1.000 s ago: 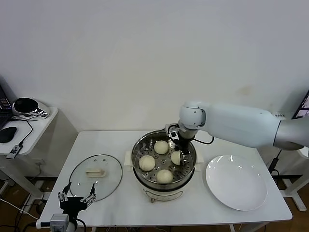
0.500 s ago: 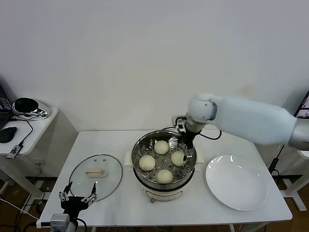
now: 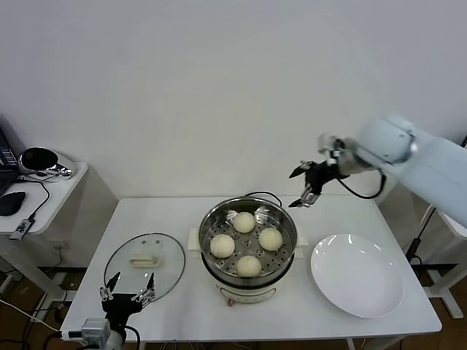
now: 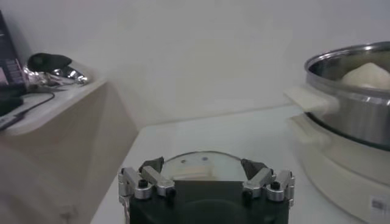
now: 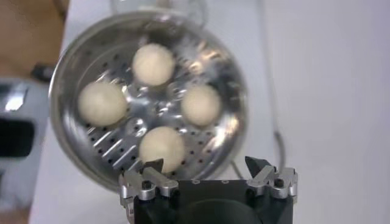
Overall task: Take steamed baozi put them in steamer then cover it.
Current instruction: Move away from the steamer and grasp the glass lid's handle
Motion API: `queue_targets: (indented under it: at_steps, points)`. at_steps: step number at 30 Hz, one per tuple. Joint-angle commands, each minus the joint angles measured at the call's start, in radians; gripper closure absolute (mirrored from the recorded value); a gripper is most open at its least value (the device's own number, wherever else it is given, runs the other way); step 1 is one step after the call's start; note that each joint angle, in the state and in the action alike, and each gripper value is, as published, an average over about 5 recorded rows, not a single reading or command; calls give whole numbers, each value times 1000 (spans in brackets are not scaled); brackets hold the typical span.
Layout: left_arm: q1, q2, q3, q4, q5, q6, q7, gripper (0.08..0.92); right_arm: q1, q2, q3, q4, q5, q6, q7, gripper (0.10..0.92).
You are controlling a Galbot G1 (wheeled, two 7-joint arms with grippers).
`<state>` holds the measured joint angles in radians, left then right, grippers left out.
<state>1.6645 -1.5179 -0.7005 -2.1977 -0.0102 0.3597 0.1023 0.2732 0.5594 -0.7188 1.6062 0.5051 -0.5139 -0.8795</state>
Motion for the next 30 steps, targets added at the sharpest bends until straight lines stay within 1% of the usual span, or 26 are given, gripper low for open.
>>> queue_targets:
  at_steps: [1, 6, 9, 14, 18, 22, 26, 30]
  points:
    - [-6, 3, 36, 3, -34, -64, 2, 177, -673, -214, 752, 119, 100, 104, 242, 203]
    - [-12, -3, 56, -2, -6, -102, 3, 177, -1031, -127, 1211, 131, 127, 140, 285, 203]
    - [-17, -4, 51, 1, -12, -115, -5, 177, -1169, -56, 1378, 137, 144, 180, 335, 203]
    - [-26, -4, 33, 17, -22, -135, -24, 177, -1353, 126, 1588, 161, 170, 306, 492, 203]
    - [-33, 3, 28, 29, -4, -151, -31, 177, -1516, 293, 1683, 203, 207, 382, 593, 203]
    - [-51, 5, 27, 56, 84, -193, -39, 177, -1640, 445, 1701, 207, 208, 464, 652, 203]
    - [-64, 0, 24, 72, 179, -232, -42, 177, -1715, 583, 1700, 221, 206, 484, 676, 203]
    - [-68, 10, 17, 85, 231, -252, -49, 177, -1776, 685, 1688, 234, 196, 490, 683, 203]
